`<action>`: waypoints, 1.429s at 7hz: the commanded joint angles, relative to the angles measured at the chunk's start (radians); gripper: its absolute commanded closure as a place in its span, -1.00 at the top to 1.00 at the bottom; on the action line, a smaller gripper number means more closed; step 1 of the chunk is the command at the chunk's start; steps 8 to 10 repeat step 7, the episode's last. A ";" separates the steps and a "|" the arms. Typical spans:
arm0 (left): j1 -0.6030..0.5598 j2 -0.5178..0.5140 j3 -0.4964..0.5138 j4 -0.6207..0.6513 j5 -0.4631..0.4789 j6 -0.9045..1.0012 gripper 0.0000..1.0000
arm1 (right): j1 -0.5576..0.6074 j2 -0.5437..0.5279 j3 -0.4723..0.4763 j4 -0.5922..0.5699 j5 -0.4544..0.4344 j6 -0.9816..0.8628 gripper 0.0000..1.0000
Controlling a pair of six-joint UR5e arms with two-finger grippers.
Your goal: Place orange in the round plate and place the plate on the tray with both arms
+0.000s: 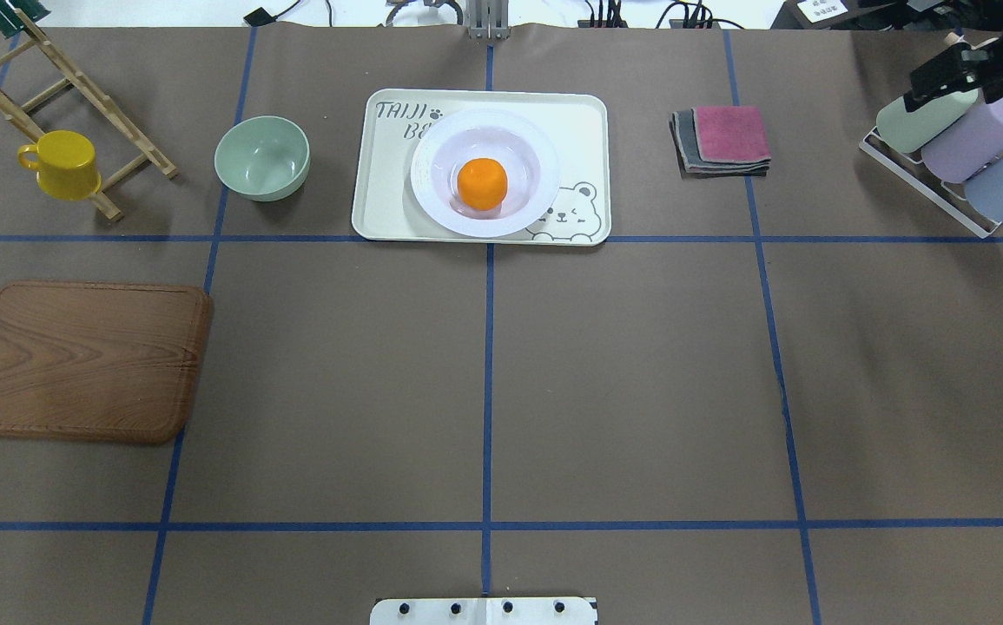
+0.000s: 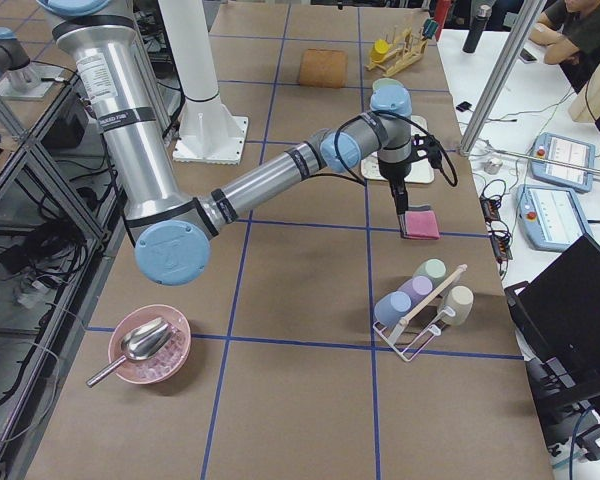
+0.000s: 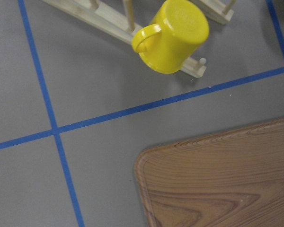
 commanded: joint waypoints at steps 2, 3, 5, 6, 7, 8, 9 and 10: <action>-0.043 0.008 0.078 0.009 -0.002 0.032 0.97 | 0.167 -0.288 0.003 -0.005 0.160 -0.188 1.00; -0.043 0.008 0.084 0.009 -0.003 0.029 0.97 | 0.176 -0.333 0.007 0.004 0.160 -0.188 1.00; -0.052 0.023 0.083 0.009 -0.005 0.026 0.97 | 0.183 -0.335 0.009 0.004 0.162 -0.188 1.00; -0.055 0.030 0.081 0.009 -0.005 0.026 0.98 | 0.183 -0.335 0.009 0.004 0.162 -0.188 1.00; -0.055 0.034 0.081 0.008 -0.005 0.026 0.97 | 0.183 -0.335 0.011 0.004 0.162 -0.188 1.00; -0.055 0.034 0.081 0.008 -0.005 0.026 0.97 | 0.183 -0.335 0.011 0.004 0.162 -0.188 1.00; -0.055 0.034 0.081 0.008 -0.005 0.026 0.97 | 0.183 -0.335 0.011 0.004 0.162 -0.188 1.00; -0.055 0.034 0.081 0.008 -0.005 0.026 0.97 | 0.183 -0.335 0.011 0.004 0.162 -0.188 1.00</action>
